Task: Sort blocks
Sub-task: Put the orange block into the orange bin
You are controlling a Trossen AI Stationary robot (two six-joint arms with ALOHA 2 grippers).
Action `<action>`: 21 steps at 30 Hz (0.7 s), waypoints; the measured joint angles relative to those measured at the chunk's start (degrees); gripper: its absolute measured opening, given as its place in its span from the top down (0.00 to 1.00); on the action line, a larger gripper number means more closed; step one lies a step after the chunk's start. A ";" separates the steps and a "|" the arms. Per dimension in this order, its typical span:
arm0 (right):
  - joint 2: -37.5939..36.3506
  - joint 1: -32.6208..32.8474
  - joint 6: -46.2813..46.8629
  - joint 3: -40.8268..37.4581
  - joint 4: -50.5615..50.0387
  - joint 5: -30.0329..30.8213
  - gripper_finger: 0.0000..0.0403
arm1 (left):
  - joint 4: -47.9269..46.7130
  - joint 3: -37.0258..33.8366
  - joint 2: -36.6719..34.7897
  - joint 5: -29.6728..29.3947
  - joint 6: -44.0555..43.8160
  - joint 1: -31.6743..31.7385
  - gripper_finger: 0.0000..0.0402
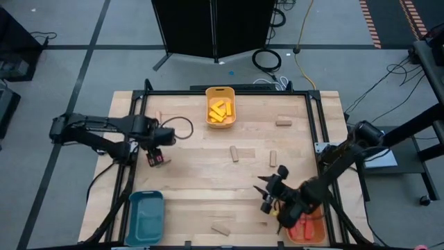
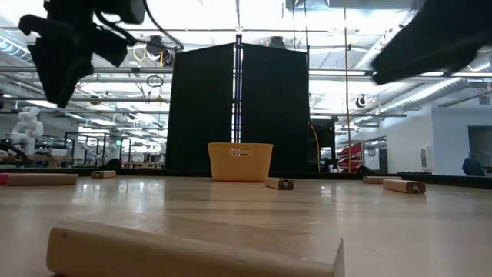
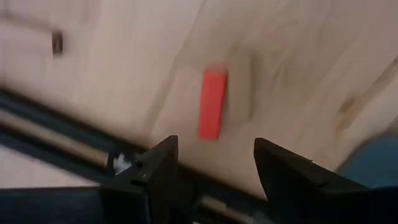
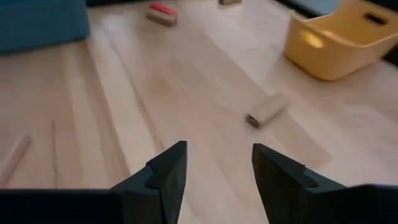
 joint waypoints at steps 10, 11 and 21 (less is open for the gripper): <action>4.46 -12.21 -43.04 -10.65 61.10 -18.41 0.60 | -0.95 -6.21 0.11 4.08 11.20 10.46 0.48; 4.81 -13.07 -44.60 -10.62 62.25 -20.31 0.60 | -0.88 -7.20 0.11 4.09 11.22 10.65 0.48; 4.89 -18.60 -45.60 -10.62 56.06 -32.66 0.60 | 8.08 -14.39 1.68 0.99 11.21 10.43 0.48</action>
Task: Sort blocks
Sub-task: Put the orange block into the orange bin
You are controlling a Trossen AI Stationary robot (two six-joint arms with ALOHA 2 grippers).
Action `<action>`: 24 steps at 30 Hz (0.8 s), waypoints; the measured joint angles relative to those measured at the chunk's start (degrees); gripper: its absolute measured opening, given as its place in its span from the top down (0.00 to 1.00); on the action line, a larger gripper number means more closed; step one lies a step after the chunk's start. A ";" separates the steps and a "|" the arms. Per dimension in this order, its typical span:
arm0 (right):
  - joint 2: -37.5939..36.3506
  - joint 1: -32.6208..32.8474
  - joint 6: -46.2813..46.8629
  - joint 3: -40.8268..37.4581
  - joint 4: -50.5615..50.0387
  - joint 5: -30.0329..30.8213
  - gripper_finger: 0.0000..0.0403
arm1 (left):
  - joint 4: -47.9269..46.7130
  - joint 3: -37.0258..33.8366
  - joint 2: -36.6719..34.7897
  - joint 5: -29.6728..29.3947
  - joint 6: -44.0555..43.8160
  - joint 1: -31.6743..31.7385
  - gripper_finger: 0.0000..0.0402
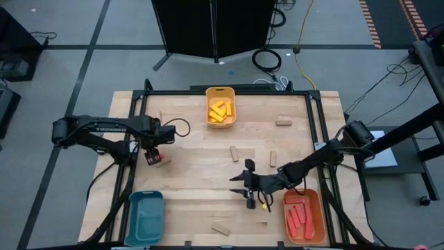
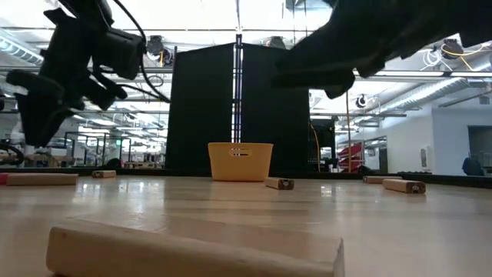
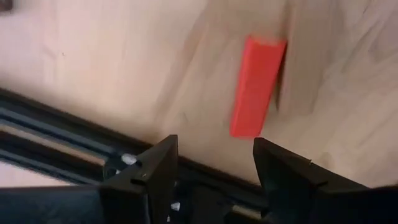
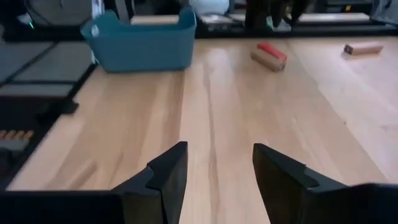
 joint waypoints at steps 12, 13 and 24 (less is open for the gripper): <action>0.00 -1.58 -0.96 0.00 -4.70 -3.35 0.60 | 4.06 -1.34 7.77 2.57 0.45 -1.22 0.48; 0.00 -1.61 -1.22 0.00 -4.71 -3.67 0.60 | 3.98 -1.37 8.81 2.66 0.46 -1.47 0.48; 0.00 -1.61 -2.32 0.00 -7.68 -4.57 0.60 | 4.37 -2.46 16.68 6.49 0.54 -4.31 0.48</action>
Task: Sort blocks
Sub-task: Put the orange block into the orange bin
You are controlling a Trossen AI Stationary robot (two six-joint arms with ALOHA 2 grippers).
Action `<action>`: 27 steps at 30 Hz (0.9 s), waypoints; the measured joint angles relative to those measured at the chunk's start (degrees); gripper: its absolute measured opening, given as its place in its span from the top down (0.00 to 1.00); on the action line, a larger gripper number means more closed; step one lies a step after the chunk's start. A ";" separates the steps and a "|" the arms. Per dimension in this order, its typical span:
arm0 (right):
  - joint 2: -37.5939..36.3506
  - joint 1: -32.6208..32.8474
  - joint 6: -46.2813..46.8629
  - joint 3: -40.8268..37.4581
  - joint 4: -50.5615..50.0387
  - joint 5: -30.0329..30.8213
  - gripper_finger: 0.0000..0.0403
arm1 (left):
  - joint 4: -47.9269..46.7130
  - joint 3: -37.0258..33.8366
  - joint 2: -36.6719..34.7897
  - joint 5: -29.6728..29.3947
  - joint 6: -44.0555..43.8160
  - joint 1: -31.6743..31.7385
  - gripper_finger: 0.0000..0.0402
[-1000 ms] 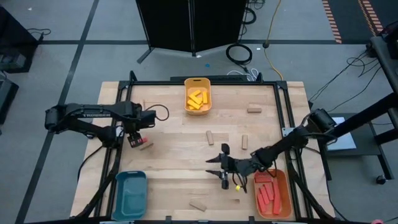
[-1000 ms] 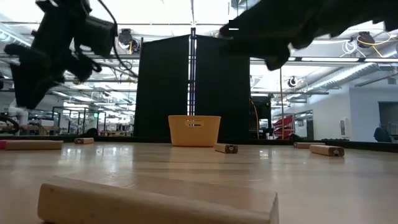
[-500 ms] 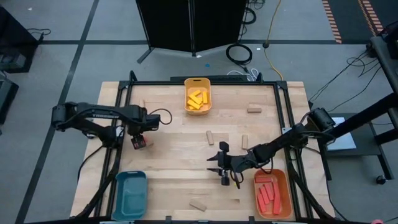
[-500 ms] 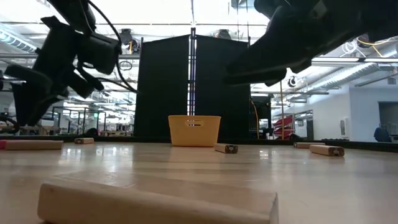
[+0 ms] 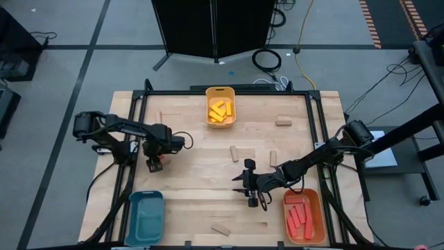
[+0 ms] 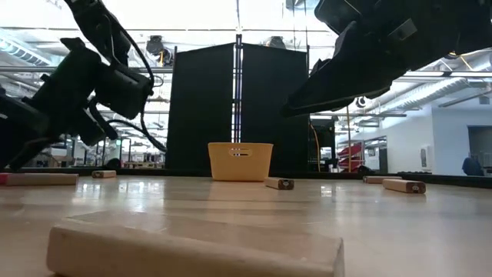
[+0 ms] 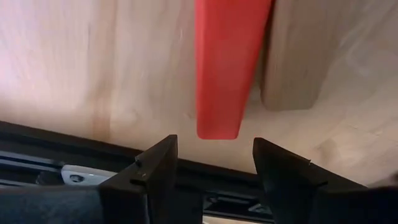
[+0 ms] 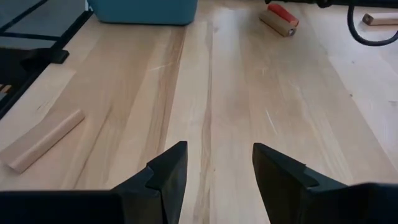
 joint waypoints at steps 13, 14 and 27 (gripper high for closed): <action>0.00 0.02 1.46 0.00 -0.56 -0.09 0.60 | 4.36 -0.55 6.06 -0.02 -0.42 -1.34 0.48; 0.00 0.02 1.46 0.00 -0.70 -0.09 0.60 | 4.33 -0.47 6.68 0.00 -0.42 -1.32 0.49; 0.00 0.09 3.62 0.00 -1.50 -0.11 0.60 | 4.09 -0.46 8.28 -0.31 -0.50 -1.34 0.79</action>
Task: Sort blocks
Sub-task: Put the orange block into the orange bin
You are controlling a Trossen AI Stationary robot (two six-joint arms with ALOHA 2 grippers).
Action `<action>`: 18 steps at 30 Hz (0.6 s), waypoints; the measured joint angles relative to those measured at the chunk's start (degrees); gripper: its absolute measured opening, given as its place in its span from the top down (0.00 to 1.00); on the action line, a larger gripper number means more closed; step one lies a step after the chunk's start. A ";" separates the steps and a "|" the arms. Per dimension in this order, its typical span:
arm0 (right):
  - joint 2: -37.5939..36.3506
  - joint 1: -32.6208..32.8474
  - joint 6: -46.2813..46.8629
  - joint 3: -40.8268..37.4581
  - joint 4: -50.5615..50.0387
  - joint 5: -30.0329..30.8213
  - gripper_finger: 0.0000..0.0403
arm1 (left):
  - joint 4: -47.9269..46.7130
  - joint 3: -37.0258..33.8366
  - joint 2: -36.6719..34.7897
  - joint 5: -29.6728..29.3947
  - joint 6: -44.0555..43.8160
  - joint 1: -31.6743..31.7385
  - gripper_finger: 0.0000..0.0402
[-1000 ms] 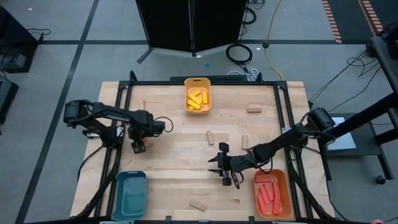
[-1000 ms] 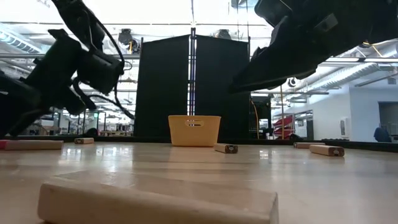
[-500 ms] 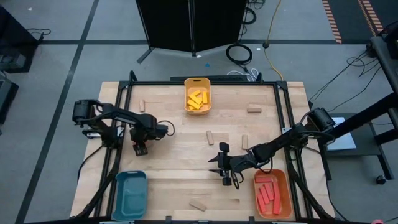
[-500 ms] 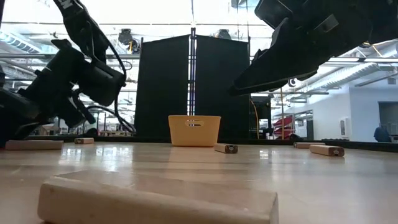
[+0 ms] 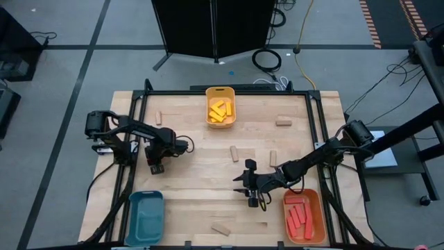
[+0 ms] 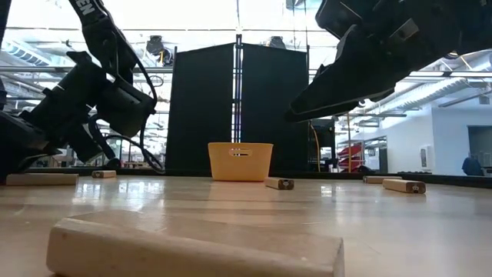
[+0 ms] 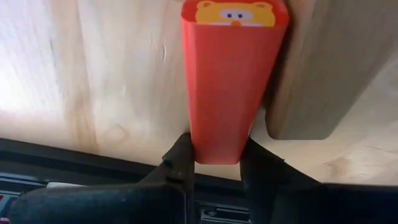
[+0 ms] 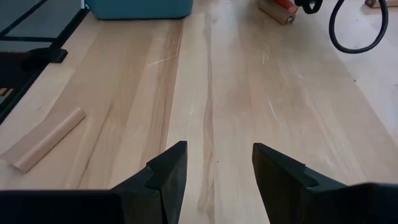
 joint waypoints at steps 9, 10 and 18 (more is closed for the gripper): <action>0.00 0.00 1.52 0.00 -0.63 -1.38 0.60 | -0.79 1.01 -0.40 -3.78 1.39 -0.01 0.79; 0.00 0.00 1.52 0.00 -0.65 -1.36 0.60 | -0.76 1.45 -0.63 -4.86 1.75 0.07 0.79; 0.00 -0.42 1.93 0.00 -0.62 -1.33 0.60 | -3.07 5.31 -4.53 -10.50 3.02 0.57 0.79</action>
